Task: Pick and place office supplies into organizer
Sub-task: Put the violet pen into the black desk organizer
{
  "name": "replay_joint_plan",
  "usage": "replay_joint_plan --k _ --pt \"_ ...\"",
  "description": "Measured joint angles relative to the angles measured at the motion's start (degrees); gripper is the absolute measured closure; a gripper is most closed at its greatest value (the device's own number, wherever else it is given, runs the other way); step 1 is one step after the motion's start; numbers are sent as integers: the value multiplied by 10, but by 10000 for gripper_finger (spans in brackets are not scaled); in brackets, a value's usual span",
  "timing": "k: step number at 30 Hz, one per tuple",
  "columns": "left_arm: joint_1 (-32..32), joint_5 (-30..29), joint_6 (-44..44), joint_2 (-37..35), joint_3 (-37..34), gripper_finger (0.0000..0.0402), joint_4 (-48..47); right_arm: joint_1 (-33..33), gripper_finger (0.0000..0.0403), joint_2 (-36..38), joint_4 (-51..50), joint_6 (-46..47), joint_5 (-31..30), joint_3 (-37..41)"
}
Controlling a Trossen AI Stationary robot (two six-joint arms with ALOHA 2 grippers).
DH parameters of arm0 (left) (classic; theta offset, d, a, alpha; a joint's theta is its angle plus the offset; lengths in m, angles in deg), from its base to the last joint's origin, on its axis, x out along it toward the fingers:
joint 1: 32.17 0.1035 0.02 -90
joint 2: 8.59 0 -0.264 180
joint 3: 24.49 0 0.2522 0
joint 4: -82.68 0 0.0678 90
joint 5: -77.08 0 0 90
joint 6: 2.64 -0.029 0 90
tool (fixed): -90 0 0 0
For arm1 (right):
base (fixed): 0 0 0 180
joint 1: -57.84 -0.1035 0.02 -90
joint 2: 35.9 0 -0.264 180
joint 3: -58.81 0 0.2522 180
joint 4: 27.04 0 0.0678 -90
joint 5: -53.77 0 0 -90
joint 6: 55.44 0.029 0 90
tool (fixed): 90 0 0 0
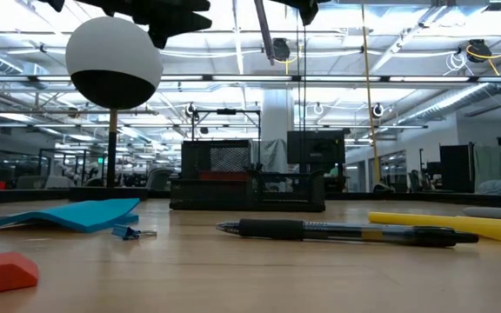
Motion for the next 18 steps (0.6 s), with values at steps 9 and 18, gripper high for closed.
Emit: replay_joint_plan --k 9,18 --pt "2 1 -7 41 0 189 45 0 378 0 9 -8 0 0" --pt "6 -10 -13 107 1 154 153 -3 378 0 13 -9 15 0"
